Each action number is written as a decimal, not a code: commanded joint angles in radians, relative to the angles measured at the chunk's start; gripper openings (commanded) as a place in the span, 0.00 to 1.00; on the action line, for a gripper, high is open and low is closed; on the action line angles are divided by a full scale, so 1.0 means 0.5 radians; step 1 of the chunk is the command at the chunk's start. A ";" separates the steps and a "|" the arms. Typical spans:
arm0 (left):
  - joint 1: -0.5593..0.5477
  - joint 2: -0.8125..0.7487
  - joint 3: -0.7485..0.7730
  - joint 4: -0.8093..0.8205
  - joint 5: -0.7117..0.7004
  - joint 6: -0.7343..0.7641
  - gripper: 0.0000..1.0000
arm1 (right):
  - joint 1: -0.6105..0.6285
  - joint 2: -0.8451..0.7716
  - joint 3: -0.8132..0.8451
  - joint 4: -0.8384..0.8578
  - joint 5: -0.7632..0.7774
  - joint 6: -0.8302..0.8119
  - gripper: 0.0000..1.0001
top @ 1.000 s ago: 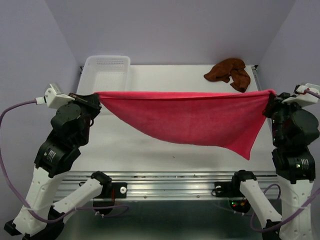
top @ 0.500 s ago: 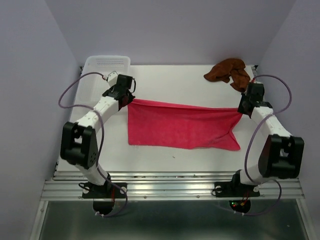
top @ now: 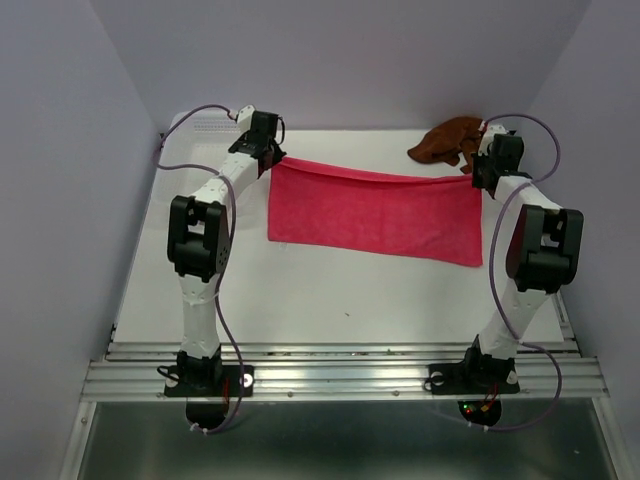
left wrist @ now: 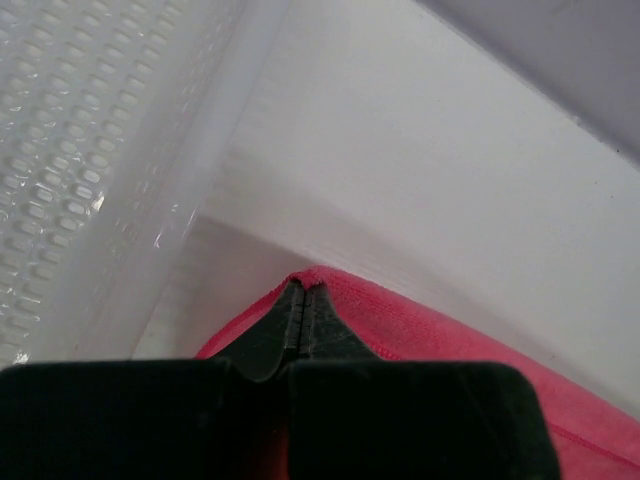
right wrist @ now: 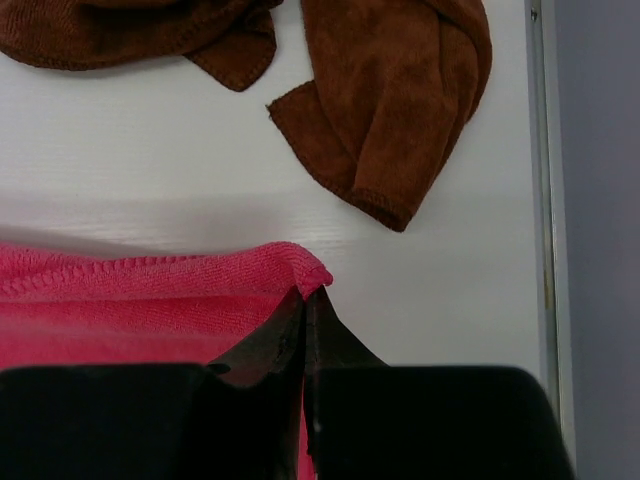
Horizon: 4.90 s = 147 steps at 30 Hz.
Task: Roll the towels
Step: Flatten the towel, then fold the towel
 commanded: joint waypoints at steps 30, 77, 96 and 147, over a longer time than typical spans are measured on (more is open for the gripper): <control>0.053 -0.676 -0.903 0.099 0.137 -0.003 0.00 | -0.146 -0.978 -1.112 0.317 -0.512 -0.379 0.03; 0.013 -0.922 -1.284 -0.257 0.155 -0.263 0.63 | -0.219 -1.950 -1.652 0.510 0.519 0.173 1.00; -0.312 -0.695 -0.919 -0.002 0.312 -0.095 0.99 | 0.447 -1.049 -0.766 -0.498 -0.341 1.191 1.00; -0.162 -0.575 -1.256 0.087 0.477 -0.052 0.99 | -0.044 -1.086 -0.809 -0.634 -0.242 1.143 0.98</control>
